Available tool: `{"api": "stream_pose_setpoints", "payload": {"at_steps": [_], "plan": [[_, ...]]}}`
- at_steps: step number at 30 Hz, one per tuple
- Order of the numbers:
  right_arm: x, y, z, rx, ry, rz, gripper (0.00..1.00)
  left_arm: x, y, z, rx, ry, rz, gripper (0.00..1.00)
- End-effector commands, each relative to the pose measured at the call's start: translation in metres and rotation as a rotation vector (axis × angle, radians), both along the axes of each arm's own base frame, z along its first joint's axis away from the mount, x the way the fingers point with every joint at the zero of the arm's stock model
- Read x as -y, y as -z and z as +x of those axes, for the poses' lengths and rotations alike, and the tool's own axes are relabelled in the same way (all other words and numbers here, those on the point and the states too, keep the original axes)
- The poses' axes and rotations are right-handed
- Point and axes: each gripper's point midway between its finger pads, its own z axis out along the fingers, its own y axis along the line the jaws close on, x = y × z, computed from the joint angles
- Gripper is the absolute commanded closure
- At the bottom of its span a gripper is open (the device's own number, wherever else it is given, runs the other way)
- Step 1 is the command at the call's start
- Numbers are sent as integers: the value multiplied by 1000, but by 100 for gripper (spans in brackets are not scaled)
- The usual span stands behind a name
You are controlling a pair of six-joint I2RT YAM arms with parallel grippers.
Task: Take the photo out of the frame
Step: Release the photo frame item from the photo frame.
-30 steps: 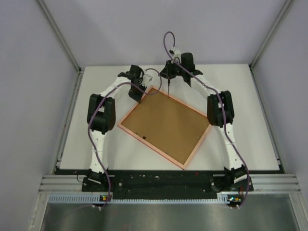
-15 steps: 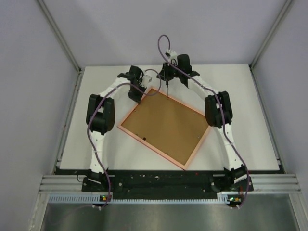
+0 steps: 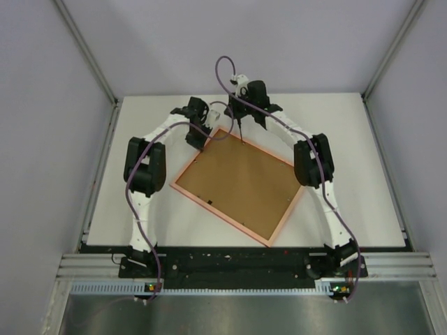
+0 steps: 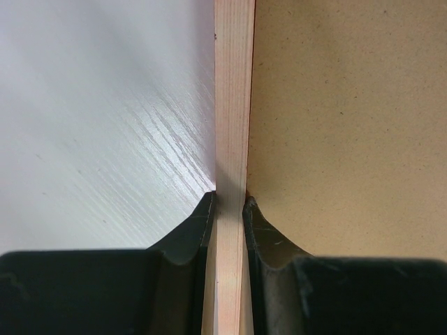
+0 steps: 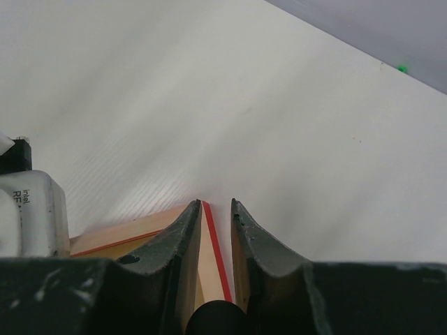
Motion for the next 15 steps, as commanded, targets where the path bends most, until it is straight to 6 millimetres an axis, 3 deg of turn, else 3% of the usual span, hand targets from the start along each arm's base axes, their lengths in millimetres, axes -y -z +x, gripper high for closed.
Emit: {"api": "stream_pose_setpoints", "payload": {"at_steps": [1, 15], "plan": [[9, -20, 1, 72, 61, -86, 100, -10, -16, -7, 15, -57, 25, 100], [-21, -51, -14, 150, -28, -60, 100, -13, -11, -22, -14, -69, 21, 100]]}}
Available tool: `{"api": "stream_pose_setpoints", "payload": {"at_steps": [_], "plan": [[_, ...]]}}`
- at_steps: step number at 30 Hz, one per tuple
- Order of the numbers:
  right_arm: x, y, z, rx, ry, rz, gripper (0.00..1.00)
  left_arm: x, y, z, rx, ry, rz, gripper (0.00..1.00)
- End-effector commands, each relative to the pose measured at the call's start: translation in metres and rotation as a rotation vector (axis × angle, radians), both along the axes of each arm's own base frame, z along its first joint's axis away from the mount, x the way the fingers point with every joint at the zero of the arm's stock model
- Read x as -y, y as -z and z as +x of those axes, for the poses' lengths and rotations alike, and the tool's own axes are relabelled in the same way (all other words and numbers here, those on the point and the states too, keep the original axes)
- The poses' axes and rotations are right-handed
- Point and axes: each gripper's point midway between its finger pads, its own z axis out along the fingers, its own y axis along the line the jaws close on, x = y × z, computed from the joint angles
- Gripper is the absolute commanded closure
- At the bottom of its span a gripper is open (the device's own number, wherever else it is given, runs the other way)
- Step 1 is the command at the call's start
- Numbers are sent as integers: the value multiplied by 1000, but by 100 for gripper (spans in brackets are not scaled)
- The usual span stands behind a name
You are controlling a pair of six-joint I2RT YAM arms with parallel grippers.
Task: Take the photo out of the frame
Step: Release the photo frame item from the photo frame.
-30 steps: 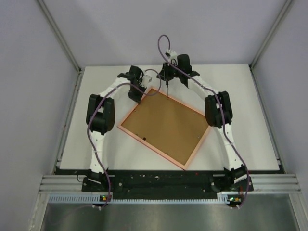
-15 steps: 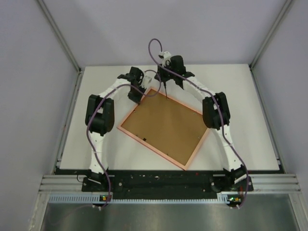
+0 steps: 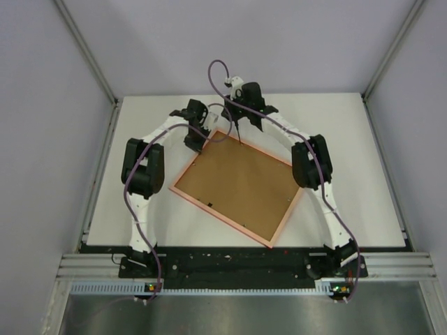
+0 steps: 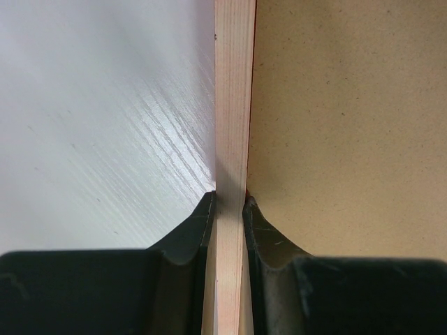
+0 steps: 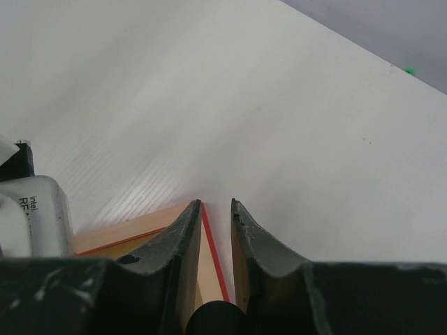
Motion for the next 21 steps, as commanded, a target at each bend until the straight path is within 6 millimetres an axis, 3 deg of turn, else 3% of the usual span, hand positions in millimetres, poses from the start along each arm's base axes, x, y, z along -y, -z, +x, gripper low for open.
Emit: {"api": "stream_pose_setpoints", "payload": {"at_steps": [1, 15, 21], "plan": [[-9, -53, -5, 130, -53, -5, 100, -6, -12, -11, -10, -34, -4, 100], [-22, -68, -18, 224, -129, -72, 100, -6, -9, -16, -18, -29, -8, 100], [-10, -57, -12, 241, -76, -175, 100, -9, -9, -16, -12, -40, 0, 100]]}}
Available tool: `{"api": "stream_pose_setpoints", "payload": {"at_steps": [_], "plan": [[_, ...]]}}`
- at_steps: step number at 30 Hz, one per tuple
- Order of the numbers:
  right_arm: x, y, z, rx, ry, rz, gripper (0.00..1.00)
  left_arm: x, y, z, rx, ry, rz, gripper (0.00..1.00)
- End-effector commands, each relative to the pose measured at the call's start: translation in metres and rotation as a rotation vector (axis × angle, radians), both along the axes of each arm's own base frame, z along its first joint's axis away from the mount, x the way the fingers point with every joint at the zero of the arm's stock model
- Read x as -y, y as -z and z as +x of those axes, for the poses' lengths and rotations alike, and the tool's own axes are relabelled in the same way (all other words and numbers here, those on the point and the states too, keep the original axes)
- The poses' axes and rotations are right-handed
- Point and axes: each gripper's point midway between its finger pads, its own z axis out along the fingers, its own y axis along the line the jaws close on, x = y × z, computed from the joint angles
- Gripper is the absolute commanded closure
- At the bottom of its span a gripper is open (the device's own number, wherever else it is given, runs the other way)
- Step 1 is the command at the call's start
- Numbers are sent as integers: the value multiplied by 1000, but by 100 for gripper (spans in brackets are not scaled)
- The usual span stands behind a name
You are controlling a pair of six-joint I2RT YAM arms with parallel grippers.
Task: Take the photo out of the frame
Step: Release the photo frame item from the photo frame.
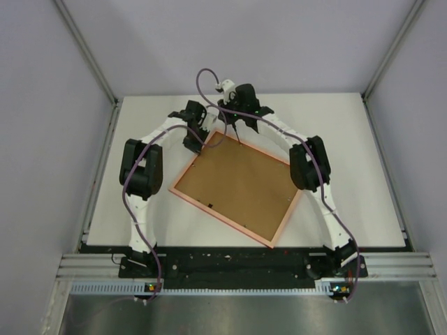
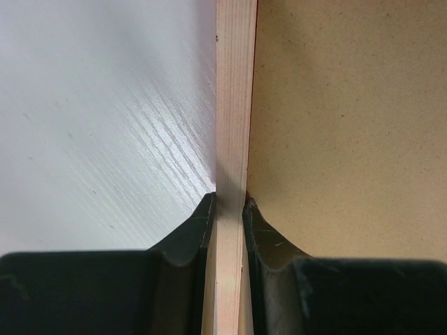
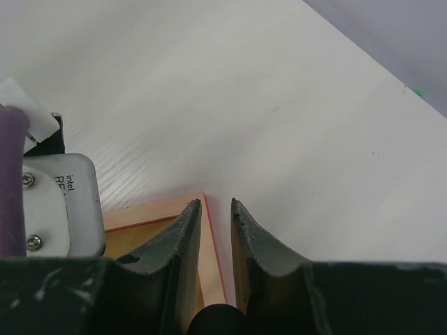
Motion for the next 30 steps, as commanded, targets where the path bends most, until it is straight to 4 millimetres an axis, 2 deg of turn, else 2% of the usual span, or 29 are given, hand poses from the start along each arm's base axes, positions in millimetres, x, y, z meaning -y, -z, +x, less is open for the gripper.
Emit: {"api": "stream_pose_setpoints", "payload": {"at_steps": [1, 6, 7, 22, 30], "plan": [[5, -54, 4, 166, 21, -77, 100, -8, -9, -11, -15, -28, 14, 100], [16, -46, 5, 161, 99, -159, 100, -11, -6, -10, -20, -54, 24, 100], [19, -45, 7, 164, 133, -172, 100, -17, -6, -9, -10, -73, 53, 100], [79, -55, 33, 152, 594, -192, 100, -40, 0, -11, -28, -186, 106, 100], [93, -49, 31, 128, 687, -210, 100, -46, -3, -13, -29, -209, 105, 100]]}}
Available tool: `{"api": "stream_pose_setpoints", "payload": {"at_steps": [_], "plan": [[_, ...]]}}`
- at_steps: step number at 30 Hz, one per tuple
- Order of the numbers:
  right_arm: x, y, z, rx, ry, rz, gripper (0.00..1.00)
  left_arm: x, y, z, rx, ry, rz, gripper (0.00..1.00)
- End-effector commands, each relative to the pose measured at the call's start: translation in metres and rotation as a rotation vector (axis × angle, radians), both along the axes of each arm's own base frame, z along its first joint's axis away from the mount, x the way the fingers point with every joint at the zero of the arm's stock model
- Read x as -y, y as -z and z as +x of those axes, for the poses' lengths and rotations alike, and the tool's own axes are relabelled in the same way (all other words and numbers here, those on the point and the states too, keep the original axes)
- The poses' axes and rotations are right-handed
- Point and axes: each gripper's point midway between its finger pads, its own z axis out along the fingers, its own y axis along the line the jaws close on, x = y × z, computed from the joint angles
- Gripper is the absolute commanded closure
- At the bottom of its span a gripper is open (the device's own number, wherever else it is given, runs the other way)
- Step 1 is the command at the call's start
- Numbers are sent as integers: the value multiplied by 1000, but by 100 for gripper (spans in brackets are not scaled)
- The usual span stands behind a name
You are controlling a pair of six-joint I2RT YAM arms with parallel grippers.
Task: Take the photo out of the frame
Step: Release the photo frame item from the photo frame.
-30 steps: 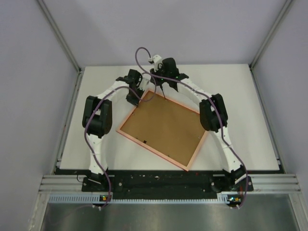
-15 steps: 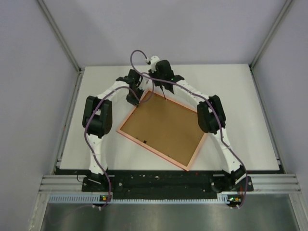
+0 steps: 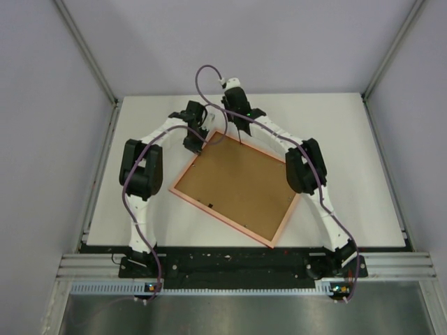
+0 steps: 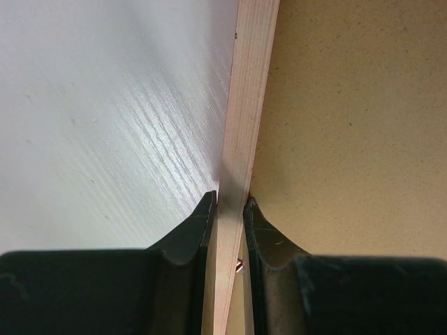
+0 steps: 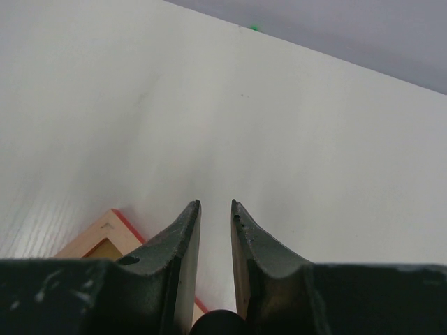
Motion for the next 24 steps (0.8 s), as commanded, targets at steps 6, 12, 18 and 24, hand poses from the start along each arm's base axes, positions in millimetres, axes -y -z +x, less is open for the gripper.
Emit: {"api": "stream_pose_setpoints", "payload": {"at_steps": [6, 12, 18, 24], "plan": [[-2, -32, 1, 28, -109, -18, 100, -35, -2, -17, -54, -105, 62, 100], [-22, -36, -3, 50, -198, -16, 100, -31, -5, -21, -57, -83, 38, 100], [-54, -68, -13, 111, -350, 124, 100, -28, -9, -21, -49, -77, 24, 100], [-76, -78, -16, 117, -431, 208, 100, -19, -8, -25, -63, -58, -13, 100]]}}
